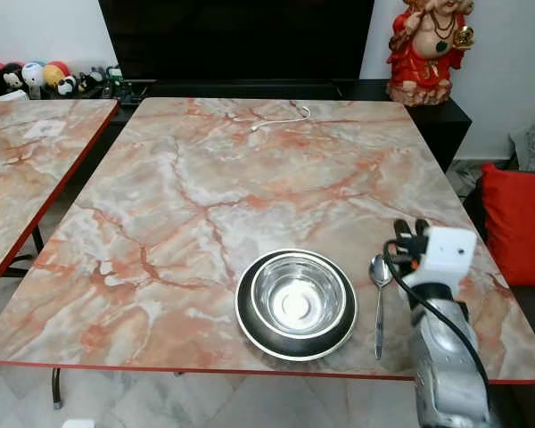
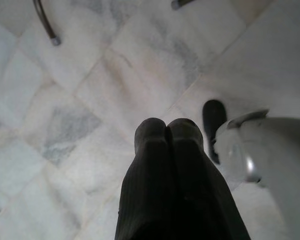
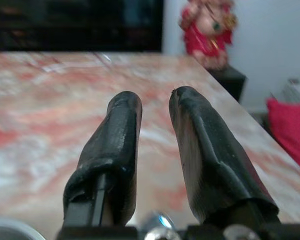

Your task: Setting the table

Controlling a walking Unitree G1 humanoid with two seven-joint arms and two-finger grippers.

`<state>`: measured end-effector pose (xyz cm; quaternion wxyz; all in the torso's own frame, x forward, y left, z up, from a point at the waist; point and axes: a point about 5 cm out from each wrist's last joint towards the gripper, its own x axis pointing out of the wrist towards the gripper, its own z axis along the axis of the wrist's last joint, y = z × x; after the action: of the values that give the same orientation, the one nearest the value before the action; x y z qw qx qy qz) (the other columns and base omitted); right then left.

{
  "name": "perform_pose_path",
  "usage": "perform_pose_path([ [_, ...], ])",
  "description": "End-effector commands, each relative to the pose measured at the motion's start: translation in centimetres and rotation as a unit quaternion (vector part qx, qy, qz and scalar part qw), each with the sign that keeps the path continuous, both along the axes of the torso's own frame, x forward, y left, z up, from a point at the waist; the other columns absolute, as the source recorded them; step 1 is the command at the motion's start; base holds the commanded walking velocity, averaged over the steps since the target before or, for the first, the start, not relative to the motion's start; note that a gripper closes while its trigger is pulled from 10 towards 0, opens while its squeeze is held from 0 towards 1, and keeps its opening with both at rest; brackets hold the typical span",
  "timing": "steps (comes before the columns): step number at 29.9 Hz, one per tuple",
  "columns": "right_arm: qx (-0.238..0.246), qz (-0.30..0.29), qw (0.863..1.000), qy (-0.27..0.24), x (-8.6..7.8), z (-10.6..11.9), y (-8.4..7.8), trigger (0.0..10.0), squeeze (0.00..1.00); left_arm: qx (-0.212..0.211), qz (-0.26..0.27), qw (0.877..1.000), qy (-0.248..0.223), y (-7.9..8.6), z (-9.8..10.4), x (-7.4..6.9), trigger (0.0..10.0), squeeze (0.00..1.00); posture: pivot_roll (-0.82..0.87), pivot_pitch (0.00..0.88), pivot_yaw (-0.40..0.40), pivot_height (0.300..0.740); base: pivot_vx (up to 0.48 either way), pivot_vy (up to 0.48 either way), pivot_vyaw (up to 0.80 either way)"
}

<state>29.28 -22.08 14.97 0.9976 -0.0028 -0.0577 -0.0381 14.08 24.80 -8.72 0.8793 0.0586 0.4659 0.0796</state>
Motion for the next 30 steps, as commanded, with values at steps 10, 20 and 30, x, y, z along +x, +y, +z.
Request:
perform_pose_path([
  [10,0.009,-0.002,1.0,-0.025,0.1,-0.4,1.0,10.0,0.0,0.012,0.009,1.0,0.015,2.3,0.3,-1.0,10.0,0.0,-0.06,0.0,0.004,0.74,0.0,0.48,0.0],
  [20,0.014,0.019,0.999,-0.037,-0.1,-0.5,3.0,10.0,0.0,0.018,0.008,1.0,0.021,3.5,0.5,-2.0,10.0,0.0,-0.05,0.0,0.005,0.74,0.0,0.48,0.0],
  [30,0.014,0.03,0.999,-0.044,-0.2,-0.4,3.8,10.0,0.0,0.014,0.002,0.999,0.031,1.8,-0.1,-1.8,10.0,0.0,-0.05,0.0,0.004,0.74,0.0,0.48,0.0],
])
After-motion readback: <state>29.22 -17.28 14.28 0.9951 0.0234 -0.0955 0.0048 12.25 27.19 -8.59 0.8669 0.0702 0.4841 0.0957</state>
